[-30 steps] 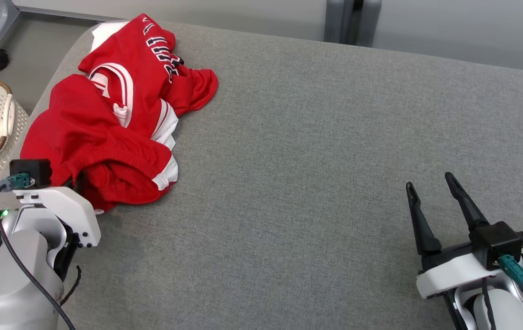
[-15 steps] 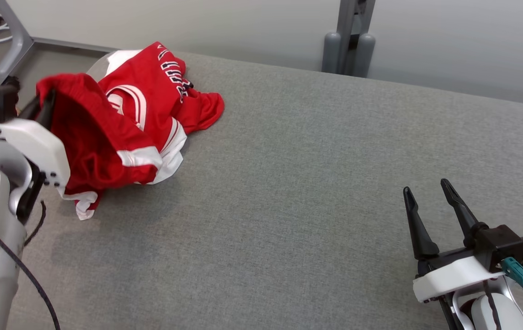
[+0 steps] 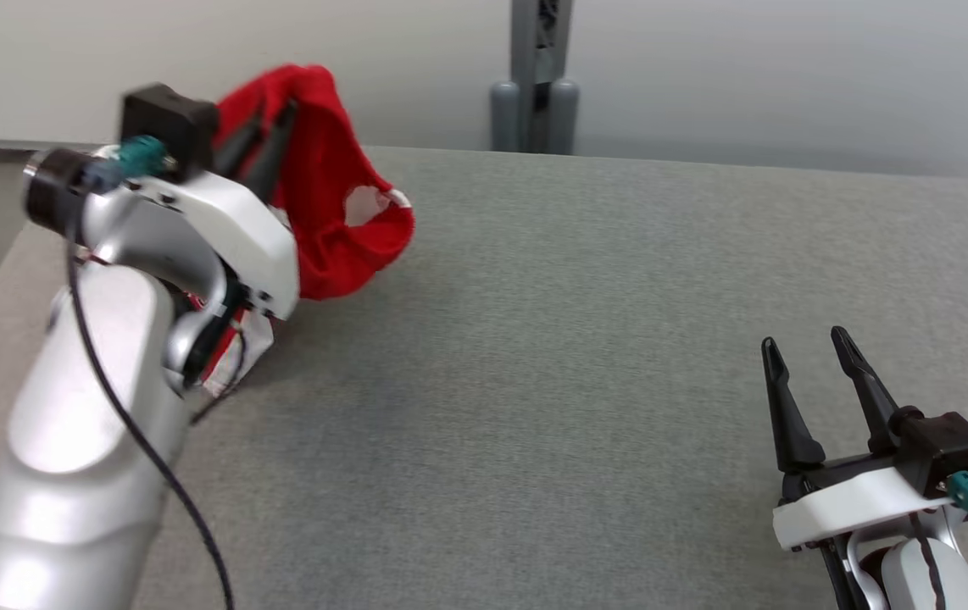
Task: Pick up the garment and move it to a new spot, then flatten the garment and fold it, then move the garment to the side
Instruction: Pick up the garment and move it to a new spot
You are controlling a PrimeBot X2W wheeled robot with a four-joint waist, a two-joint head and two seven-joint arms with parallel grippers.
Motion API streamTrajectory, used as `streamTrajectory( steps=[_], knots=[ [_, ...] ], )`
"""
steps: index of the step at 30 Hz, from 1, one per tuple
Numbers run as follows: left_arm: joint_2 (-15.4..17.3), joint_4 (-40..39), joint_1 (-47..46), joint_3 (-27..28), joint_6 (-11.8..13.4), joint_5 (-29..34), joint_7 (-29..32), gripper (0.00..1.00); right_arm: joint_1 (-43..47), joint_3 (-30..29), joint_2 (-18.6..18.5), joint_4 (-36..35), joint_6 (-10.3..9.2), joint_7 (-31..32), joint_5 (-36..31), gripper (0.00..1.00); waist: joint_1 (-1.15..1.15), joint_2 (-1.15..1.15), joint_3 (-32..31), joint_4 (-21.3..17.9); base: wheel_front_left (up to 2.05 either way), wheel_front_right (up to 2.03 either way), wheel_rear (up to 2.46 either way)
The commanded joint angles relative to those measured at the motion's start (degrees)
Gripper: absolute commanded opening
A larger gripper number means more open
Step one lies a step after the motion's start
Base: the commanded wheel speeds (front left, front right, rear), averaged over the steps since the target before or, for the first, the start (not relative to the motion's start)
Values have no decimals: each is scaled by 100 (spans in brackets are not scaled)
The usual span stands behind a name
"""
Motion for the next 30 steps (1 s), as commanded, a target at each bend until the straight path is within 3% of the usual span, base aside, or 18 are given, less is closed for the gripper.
streamTrajectory(
  steps=[1,6,13,24,30],
  knots=[
    [-12,-21,67,-9,51,-43,7,0,-55,2,-44,-11,1,-27,13,100,0,0,51,-202,0,0,0],
    [-647,333,381,-301,85,-231,-56,0,-147,47,-43,-51,1,-17,84,100,0,0,257,-787,0,0,0],
    [-1071,946,232,-773,-2,-301,-402,0,-212,88,-41,-127,1,-17,174,100,0,0,518,-1449,0,0,0],
    [-1184,1019,-396,-1524,-53,-389,-540,0,-248,203,-40,-164,1,-17,262,100,0,0,684,-2100,0,0,0],
    [-1181,889,-637,-2267,-9,-874,-501,0,-284,295,-40,-179,1,-17,332,100,0,0,778,-2347,0,0,0]
  ],
)
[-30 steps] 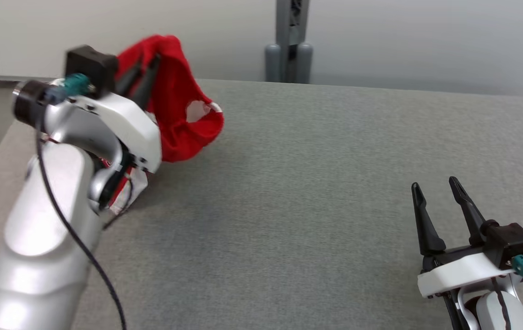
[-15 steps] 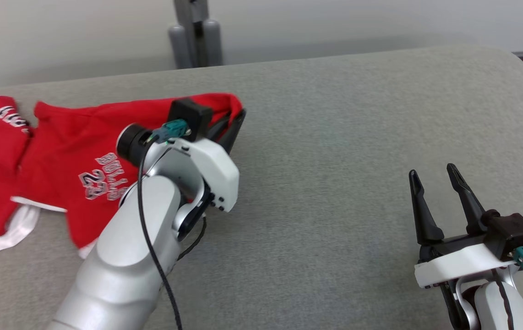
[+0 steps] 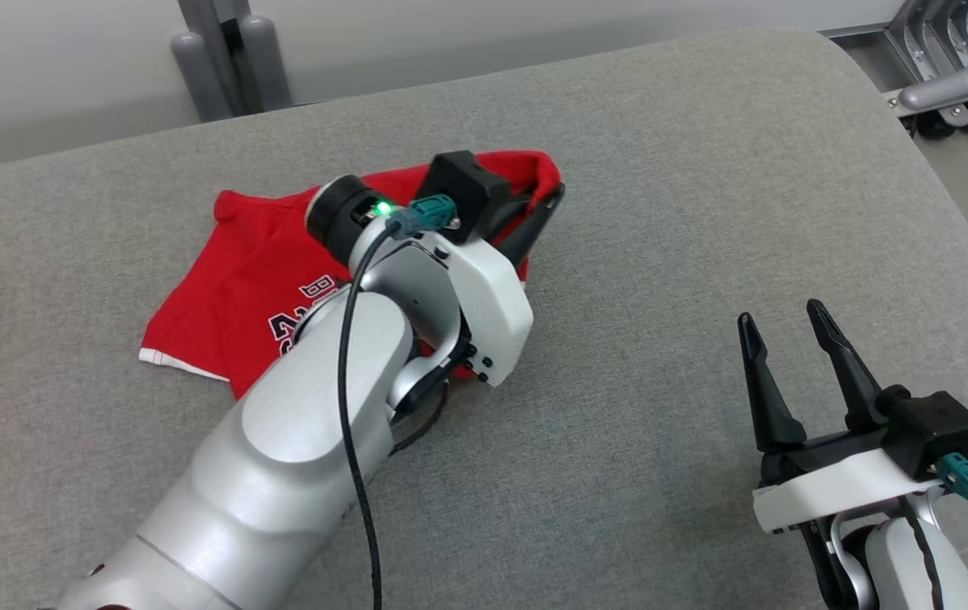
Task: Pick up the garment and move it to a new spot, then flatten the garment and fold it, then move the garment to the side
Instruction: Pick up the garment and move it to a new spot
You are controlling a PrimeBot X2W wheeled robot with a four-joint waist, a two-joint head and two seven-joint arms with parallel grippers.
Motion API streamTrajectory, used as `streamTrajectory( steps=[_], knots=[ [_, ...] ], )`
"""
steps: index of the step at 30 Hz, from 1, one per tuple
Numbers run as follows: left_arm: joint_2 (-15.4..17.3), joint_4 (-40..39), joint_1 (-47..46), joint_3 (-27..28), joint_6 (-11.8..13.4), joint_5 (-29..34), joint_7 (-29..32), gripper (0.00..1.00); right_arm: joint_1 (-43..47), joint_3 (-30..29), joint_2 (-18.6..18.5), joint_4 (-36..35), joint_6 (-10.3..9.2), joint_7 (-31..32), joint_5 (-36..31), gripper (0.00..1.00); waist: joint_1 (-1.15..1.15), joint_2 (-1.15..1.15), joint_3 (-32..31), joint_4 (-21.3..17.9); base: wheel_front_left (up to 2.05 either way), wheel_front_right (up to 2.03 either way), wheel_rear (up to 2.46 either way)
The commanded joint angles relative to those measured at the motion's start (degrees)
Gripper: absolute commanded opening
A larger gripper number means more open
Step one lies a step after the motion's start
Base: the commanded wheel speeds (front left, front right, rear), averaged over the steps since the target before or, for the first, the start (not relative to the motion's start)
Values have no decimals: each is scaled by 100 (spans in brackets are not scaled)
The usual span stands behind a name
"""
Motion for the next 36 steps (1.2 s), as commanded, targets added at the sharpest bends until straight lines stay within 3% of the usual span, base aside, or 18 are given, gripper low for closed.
streamTrajectory(
  steps=[1,5,6,7,8,9,12,17,23,36],
  knots=[
    [27,-14,-90,-218,61,-237,10,0,-71,19,-34,-9,1,-5,52,100,0,0,69,-114,0,0,0],
    [22,268,-198,-703,269,-483,-111,0,-130,151,-35,10,1,-5,123,100,0,0,153,-289,0,0,0],
    [20,338,-203,-789,318,-558,-207,28,-143,166,-36,8,1,-5,154,100,0,0,173,-333,0,0,0],
    [19,402,-201,-881,363,-629,-326,50,-159,196,-36,6,1,-5,177,100,0,0,190,-378,0,0,0],
    [16,446,-218,-969,398,-706,-485,93,-180,219,-37,2,1,-5,204,100,0,0,212,-424,0,0,0],
    [18,504,-220,-1033,448,-801,-627,100,-201,238,-37,6,1,-5,226,100,0,0,230,-467,0,0,0],
    [24,764,-210,-1299,542,-1053,-879,100,-236,283,-34,27,1,-5,267,100,0,0,266,-568,0,0,0],
    [26,1011,-246,-1714,482,-1408,-959,100,-212,270,-34,64,1,-5,300,100,0,0,278,-601,0,0,0],
    [25,1181,-380,-2120,486,-1826,-1102,100,-150,164,-36,100,1,-5,271,100,0,0,182,-415,0,0,0],
    [96,1609,-436,-1901,540,-2239,-1871,100,30,-141,-36,130,1,-5,59,100,0,0,-393,415,0,0,0]
  ],
)
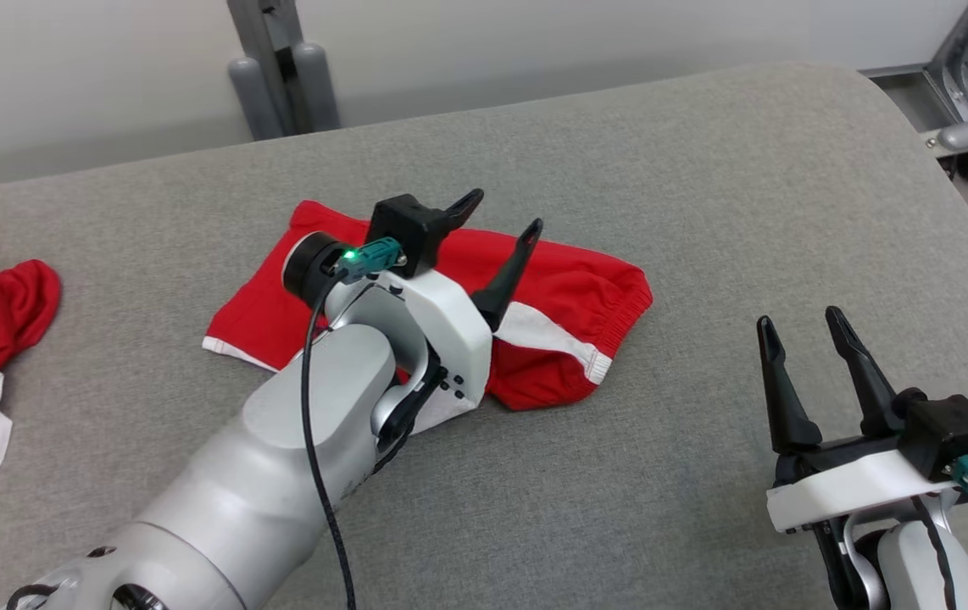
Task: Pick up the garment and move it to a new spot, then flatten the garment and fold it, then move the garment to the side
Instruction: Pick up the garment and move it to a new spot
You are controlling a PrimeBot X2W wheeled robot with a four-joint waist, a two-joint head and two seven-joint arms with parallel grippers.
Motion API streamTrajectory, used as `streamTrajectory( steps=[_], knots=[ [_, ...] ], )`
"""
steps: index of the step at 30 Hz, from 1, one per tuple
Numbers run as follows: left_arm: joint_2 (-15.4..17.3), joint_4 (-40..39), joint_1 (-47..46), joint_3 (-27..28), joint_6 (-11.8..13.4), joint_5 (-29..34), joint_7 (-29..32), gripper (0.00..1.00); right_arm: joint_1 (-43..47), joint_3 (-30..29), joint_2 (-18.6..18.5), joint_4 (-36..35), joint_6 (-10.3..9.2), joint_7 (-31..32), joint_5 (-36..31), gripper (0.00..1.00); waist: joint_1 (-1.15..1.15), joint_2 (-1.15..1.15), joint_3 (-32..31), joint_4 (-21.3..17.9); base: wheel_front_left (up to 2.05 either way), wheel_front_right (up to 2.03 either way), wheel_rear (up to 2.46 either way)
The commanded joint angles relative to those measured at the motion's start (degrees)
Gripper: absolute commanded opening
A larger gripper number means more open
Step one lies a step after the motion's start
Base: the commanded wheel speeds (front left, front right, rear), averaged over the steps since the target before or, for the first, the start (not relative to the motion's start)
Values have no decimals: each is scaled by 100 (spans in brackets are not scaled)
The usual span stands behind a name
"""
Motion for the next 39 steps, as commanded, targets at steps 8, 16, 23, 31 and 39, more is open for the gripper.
streamTrajectory(
  steps=[8,16,23,31,39],
  knots=[
    [406,-177,683,478,198,32,-140,100,105,-232,-40,0,1,-5,-22,100,0,0,-395,546,0,0,0],
    [867,-1358,1871,1407,558,450,-140,100,207,-220,-41,32,1,-5,4,100,0,0,-499,711,0,0,0],
    [1151,-2443,2972,2294,820,872,-134,100,308,-220,-40,50,1,-5,9,100,0,0,-597,745,0,0,0],
    [1275,-3342,4257,3273,980,1336,-133,100,438,-266,-40,-17,1,-5,-45,100,0,0,-731,769,0,0,0],
    [1140,-3968,5309,4268,999,1904,-132,100,630,-245,-40,-62,1,-5,4,100,0,0,-931,800,0,0,0]
  ],
)
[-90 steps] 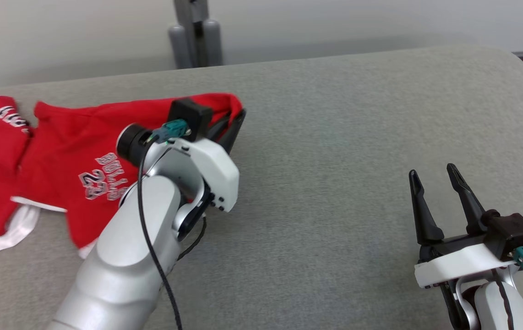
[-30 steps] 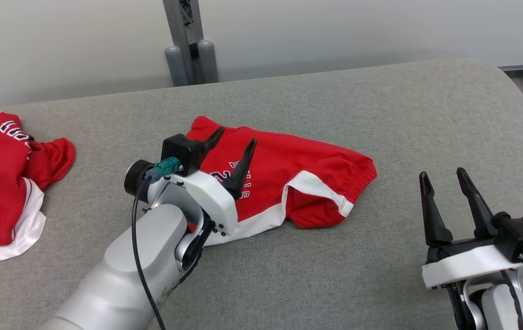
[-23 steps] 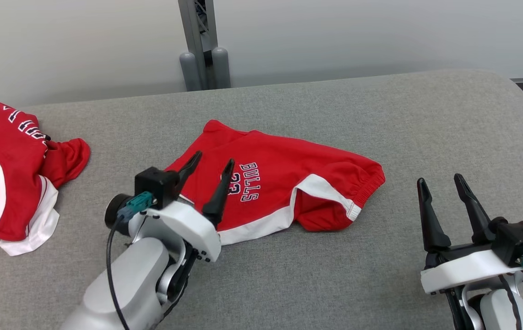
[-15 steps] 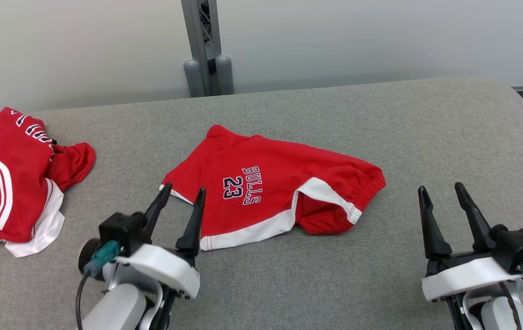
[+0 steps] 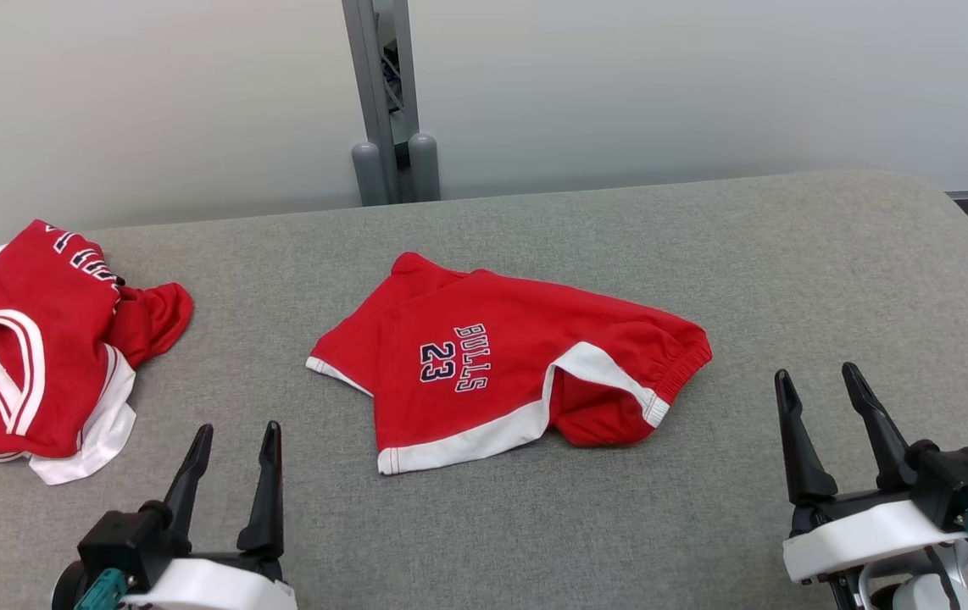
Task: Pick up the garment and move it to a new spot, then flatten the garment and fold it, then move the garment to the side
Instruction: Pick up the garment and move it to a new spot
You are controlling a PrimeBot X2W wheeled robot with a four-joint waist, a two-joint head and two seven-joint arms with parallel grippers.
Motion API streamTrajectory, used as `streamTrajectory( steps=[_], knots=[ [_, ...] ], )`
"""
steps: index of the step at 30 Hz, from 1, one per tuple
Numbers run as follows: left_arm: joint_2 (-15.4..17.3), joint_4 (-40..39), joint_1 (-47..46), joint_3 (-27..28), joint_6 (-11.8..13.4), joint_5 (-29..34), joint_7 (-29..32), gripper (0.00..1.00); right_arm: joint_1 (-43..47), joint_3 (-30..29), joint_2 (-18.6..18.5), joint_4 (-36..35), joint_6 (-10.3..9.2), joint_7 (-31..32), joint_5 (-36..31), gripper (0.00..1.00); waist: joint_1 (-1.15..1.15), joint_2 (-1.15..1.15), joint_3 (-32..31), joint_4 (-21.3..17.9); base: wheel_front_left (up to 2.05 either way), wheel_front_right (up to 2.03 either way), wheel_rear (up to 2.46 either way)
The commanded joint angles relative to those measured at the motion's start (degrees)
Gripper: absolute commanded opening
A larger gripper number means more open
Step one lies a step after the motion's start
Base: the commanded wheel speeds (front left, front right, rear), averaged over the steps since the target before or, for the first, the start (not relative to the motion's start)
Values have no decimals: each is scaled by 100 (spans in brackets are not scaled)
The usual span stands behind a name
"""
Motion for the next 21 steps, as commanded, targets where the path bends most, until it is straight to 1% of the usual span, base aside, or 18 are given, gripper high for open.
streamTrajectory(
  steps=[1,5,11,16,21],
  knots=[
    [-67,-91,186,159,-3,82,0,100,77,-13,-40,-19,1,-5,30,100,0,0,-51,13,0,0,0],
    [-191,-170,490,472,-91,203,0,100,140,-3,-40,-46,1,-5,51,100,0,0,-107,30,0,0,0],
    [-351,-135,674,764,-269,373,-1,100,151,58,-40,-55,1,-5,80,100,0,0,-109,71,0,0,0],
    [-467,-33,651,907,-418,498,-1,100,103,92,-40,-59,1,-5,91,100,0,0,-71,92,0,0,0],
    [-543,114,613,913,-531,585,-1,100,67,115,-40,-38,1,-5,93,100,0,0,-47,94,0,0,0]
  ],
)
